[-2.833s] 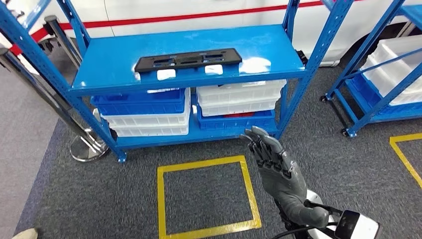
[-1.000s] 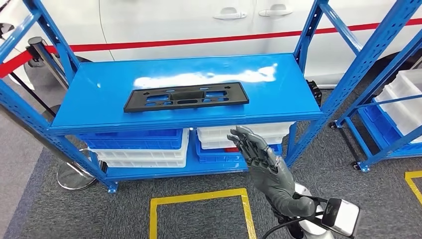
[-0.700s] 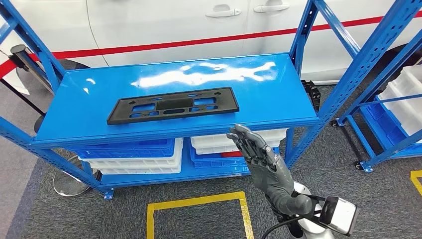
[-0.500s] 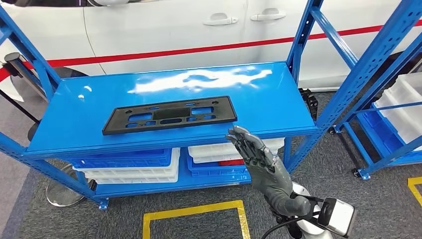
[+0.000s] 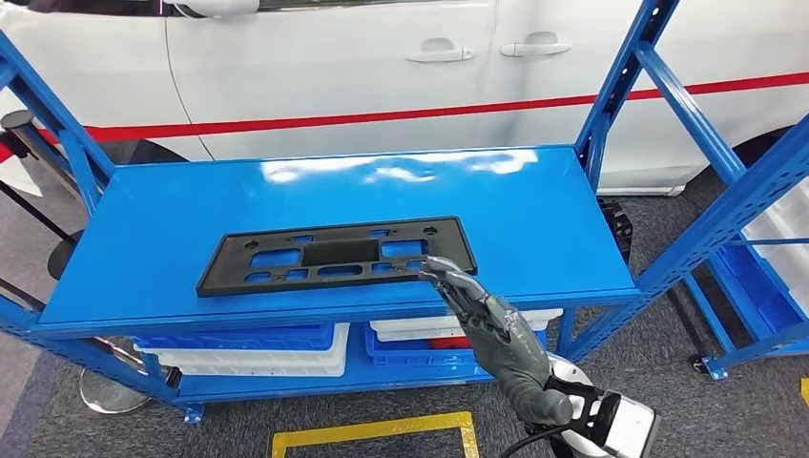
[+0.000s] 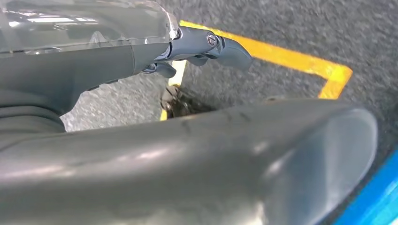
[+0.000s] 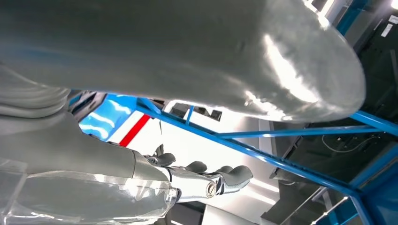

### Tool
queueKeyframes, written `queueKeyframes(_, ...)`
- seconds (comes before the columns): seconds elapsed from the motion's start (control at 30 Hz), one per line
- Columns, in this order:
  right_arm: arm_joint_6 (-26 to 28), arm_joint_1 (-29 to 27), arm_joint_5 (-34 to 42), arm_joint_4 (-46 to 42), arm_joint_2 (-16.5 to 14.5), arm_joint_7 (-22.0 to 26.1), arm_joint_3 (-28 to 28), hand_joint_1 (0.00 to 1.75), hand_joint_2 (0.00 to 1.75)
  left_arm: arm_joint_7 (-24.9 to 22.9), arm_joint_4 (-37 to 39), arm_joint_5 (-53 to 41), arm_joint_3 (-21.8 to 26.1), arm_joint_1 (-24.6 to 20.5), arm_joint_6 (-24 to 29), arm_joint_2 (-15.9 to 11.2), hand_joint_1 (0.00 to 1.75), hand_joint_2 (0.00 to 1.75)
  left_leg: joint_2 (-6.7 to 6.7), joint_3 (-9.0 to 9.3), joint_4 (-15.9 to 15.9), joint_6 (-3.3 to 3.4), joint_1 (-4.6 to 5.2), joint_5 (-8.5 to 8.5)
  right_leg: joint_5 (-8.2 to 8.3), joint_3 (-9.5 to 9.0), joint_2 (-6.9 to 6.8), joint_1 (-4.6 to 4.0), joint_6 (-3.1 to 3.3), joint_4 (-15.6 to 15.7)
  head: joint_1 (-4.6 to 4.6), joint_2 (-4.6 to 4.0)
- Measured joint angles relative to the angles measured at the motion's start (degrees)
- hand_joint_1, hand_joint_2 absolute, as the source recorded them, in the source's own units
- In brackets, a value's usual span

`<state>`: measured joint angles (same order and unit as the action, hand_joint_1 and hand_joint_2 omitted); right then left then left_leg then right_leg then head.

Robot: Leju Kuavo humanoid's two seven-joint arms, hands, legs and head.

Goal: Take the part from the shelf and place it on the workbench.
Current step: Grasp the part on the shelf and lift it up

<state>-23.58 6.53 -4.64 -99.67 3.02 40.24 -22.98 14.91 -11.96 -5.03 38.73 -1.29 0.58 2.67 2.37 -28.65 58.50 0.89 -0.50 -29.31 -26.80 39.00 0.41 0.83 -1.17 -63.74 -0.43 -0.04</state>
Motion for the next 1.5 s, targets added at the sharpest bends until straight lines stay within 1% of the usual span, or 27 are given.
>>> queueKeyframes(0.03,0.0,-0.1,-0.1,0.3,0.1,0.0,-0.1,0.00,0.00,0.0,0.0,0.0,0.1,-0.1,0.0,0.0,0.00,0.00,0.10,0.27,0.1,-0.40,0.02,-0.62,2.67,0.01,0.00,-0.10,0.37,2.1,-0.02,0.00)
queueKeyframes(0.07,0.0,-0.2,-0.4,0.7,0.1,-0.1,-0.3,0.00,0.00,0.0,0.0,-0.1,0.2,-0.1,0.0,0.0,0.00,0.00,0.16,0.44,0.2,-0.79,0.07,-1.03,4.09,0.17,0.01,-0.22,0.84,3.2,-0.06,0.00)
queueKeyframes(0.13,0.0,0.0,-0.9,1.5,0.2,-0.6,-0.9,0.00,0.00,0.1,0.0,-0.3,0.3,-0.3,0.1,0.0,0.00,0.00,0.07,0.58,0.6,-1.46,0.05,-1.25,4.00,-0.15,0.01,-0.27,1.80,3.5,-0.14,0.00)
queueKeyframes(0.2,-0.2,0.8,-1.2,2.9,0.2,-1.0,-1.7,0.00,0.00,0.2,0.0,-0.5,0.4,-0.3,0.2,0.0,0.00,0.00,-0.57,-0.28,3.0,-1.94,-0.03,-1.35,3.66,-1.13,-0.08,-0.16,2.46,4.1,-0.22,0.00)
queueKeyframes(0.3,-1.3,2.5,-1.3,6.4,0.1,-2.2,-3.5,0.00,0.00,0.3,0.0,-0.8,0.7,-0.4,0.3,0.1,0.00,0.00,-1.47,-5.78,12.1,-2.55,-0.12,-5.03,2.99,-2.12,-0.37,-0.23,3.15,4.5,-0.37,0.00)
queueKeyframes(0.33,-1.8,3.2,-1.2,7.8,0.1,-2.6,-4.4,0.00,0.44,0.4,0.0,-0.9,0.8,-0.4,0.4,0.1,0.00,0.00,-1.53,-7.71,14.6,-2.67,-0.13,-6.32,2.76,-2.30,-0.42,-0.33,3.28,4.5,-0.37,0.00)
queueKeyframes(0.37,-2.1,3.8,-1.1,9.3,-0.1,-3.1,-5.3,0.00,0.87,0.4,0.0,-1.0,0.9,-0.3,0.4,0.1,0.00,0.00,-1.56,-8.89,15.5,-2.69,-0.13,-6.58,2.55,-2.52,-0.43,-0.43,3.36,4.5,-0.37,0.00)
queueKeyframes(0.4,-2.3,4.7,-1.0,10.7,-0.4,-3.5,-6.2,0.00,1.31,0.5,0.0,-1.0,1.1,-0.3,0.5,0.1,0.00,0.00,-1.59,-9.16,14.6,-2.61,-0.12,-5.56,2.35,-2.80,-0.44,-0.55,3.41,4.5,-0.38,0.00)
queueKeyframes(0.43,-2.3,5.7,-1.1,12.3,-0.8,-4.1,-7.3,0.00,1.75,0.6,0.0,-1.1,1.2,-0.2,0.5,0.1,0.00,0.00,-1.65,-8.46,11.8,-2.38,-0.09,-3.33,2.17,-3.14,-0.43,-0.66,3.42,4.5,-0.37,0.00)
queueKeyframes(0.47,-2.2,6.8,-1.1,13.9,-1.3,-4.8,-8.4,0.00,1.75,0.7,0.0,-1.2,1.3,-0.2,0.6,0.1,0.00,0.00,-1.85,-7.16,7.8,-2.01,0.01,-0.61,2.00,-3.45,-0.43,-0.75,3.39,4.5,-0.36,0.00)
queueKeyframes(0.53,-2.0,9.1,-1.1,17.0,-2.4,-6.0,-10.5,0.00,1.75,0.8,0.0,-1.5,1.5,-0.4,0.8,0.2,0.00,0.00,-2.34,-5.17,1.7,-1.26,0.40,2.02,1.77,-3.77,-0.46,-0.95,3.13,4.4,-0.34,0.00)
queueKeyframes(0.6,-1.7,11.2,-0.6,20.0,-3.6,-6.8,-12.4,0.00,1.75,0.9,0.0,-2.0,1.8,-0.5,0.9,0.3,0.00,0.00,-2.54,-4.86,0.2,-0.63,0.77,2.21,1.62,-3.82,-0.58,-1.03,2.57,4.4,-0.34,0.00)
queueKeyframes(0.7,1.2,14.7,-1.3,24.0,-5.7,-7.6,-15.0,0.00,1.75,1.0,0.0,-2.8,2.4,-0.3,1.1,0.6,0.00,0.00,-2.51,-4.25,-0.6,0.24,0.35,3.67,0.72,-3.66,-0.62,-1.08,1.64,3.5,-0.30,0.00)
queueKeyframes(0.77,4.6,17.4,-3.7,26.5,-6.8,-8.0,-16.9,0.00,1.75,1.0,0.0,-3.3,2.8,-0.4,1.3,0.8,0.00,0.00,-2.56,-4.02,-1.0,0.56,0.11,4.13,-2.20,-1.65,-0.53,-0.87,1.12,-1.2,-0.26,0.00)
queueKeyframes(0.83,8.5,19.4,-7.0,28.8,-8.0,-8.5,-18.7,0.00,1.75,0.9,0.0,-3.6,3.3,-0.5,1.5,0.9,0.00,0.00,-2.45,-4.07,-1.0,0.65,0.12,4.15,-5.33,1.67,-0.53,-0.61,0.75,-8.2,-0.25,0.00)
queueKeyframes(0.87,10.8,20.4,-9.0,29.8,-8.6,-8.9,-19.6,0.00,1.75,0.9,0.0,-3.7,3.6,-0.5,1.7,0.9,0.00,0.00,-2.37,-4.07,-1.0,0.62,0.13,4.11,-5.71,2.78,-0.53,-0.50,0.63,-10.3,-0.25,0.00)
queueKeyframes(0.9,13.6,21.5,-11.6,30.9,-9.4,-9.6,-20.5,0.00,1.75,0.9,0.0,-4.0,3.9,-0.5,1.7,1.0,0.00,0.00,-2.28,-4.05,-0.9,0.56,0.13,4.03,-4.95,2.93,-0.53,-0.43,0.60,-10.3,-0.25,0.00)
queueKeyframes(0.97,19.7,24.2,-18.2,32.9,-11.2,-11.9,-22.4,0.00,1.75,0.9,0.0,-4.6,4.4,-0.5,1.8,1.1,0.00,0.00,-2.13,-3.92,-0.7,0.30,0.13,3.78,-1.10,0.29,-0.50,-0.38,0.84,-4.4,-0.24,0.00)
queueKeyframes(1.03,24.9,27.0,-24.6,35.0,-13.1,-14.4,-24.2,0.00,1.75,1.0,0.0,-5.0,4.8,-0.6,1.8,1.2,0.00,0.00,-2.00,-3.92,-0.4,-0.15,0.28,3.46,1.38,-2.84,-0.39,-0.55,1.36,2.3,-0.26,0.00)
queueKeyframes(1.07,27.2,28.1,-27.8,36.3,-14.0,-15.8,-25.1,0.00,1.75,1.1,0.0,-5.3,5.0,-0.7,1.7,1.3,0.00,0.00,-1.95,-3.96,-0.4,-0.45,0.34,3.35,1.67,-3.58,-0.35,-0.67,1.62,3.9,-0.27,0.00)
queueKeyframes(1.2,35.2,31.8,-39.9,43.3,-17.6,-21.0,-28.5,0.00,1.75,1.4,0.0,-6.2,5.4,-0.8,1.1,1.2,0.00,0.00,-1.93,-4.10,0.0,-1.81,0.14,2.65,1.78,-3.97,-0.37,-0.68,2.83,5.0,-0.31,0.00)
queueKeyframes(1.27,37.6,33.2,-43.9,47.0,-19.4,-22.4,-29.8,0.00,1.75,1.6,-0.1,-6.6,5.5,-0.9,1.0,1.2,0.00,0.00,-1.99,-6.00,4.3,-2.39,-0.05,0.06,1.94,-4.25,-0.46,-0.42,3.30,5.5,-0.41,0.00)
queueKeyframes(1.33,38.8,34.1,-46.9,50.9,-20.6,-23.4,-31.0,0.00,1.75,1.6,-0.1,-7.0,5.5,-0.9,1.0,1.2,0.00,0.00,-2.02,-9.70,11.9,-2.87,-0.21,-3.21,1.87,-4.29,-0.59,-0.48,3.50,5.5,-0.46,0.00)
queueKeyframes(1.37,39.0,34.3,-47.9,52.9,-21.0,-23.7,-31.5,0.00,1.75,1.5,-0.1,-7.2,5.5,-0.9,0.9,1.2,0.00,0.00,-2.03,-11.22,14.7,-3.05,-0.28,-3.92,1.83,-4.30,-0.66,-0.51,3.54,5.5,-0.45,0.00)
queueKeyframes(1.4,38.8,34.5,-48.3,54.6,-21.3,-23.7,-31.8,0.00,1.75,1.5,-0.1,-7.4,5.5,-0.8,1.0,1.2,0.00,0.00,-2.04,-11.79,15.5,-3.17,-0.31,-3.47,1.79,-4.31,-0.69,-0.51,3.55,5.4,-0.45,0.00)
queueKeyframes(1.43,38.4,34.6,-48.5,56.2,-21.5,-23.5,-32.1,0.00,1.75,1.4,-0.1,-7.6,5.5,-0.8,1.0,1.1,0.00,0.00,-2.05,-11.26,13.9,-3.22,-0.37,-1.95,1.73,-4.33,-0.68,-0.50,3.51,5.4,-0.46,0.00)
queueKeyframes(1.5,37.3,35.0,-48.3,58.8,-22.0,-23.0,-32.5,0.00,1.75,1.3,-0.1,-7.8,5.5,-0.8,1.0,0.9,0.00,0.00,-2.16,-7.98,6.3,-3.16,-0.54,2.15,1.55,-4.38,-0.61,-0.50,3.25,5.2,-0.46,0.00)
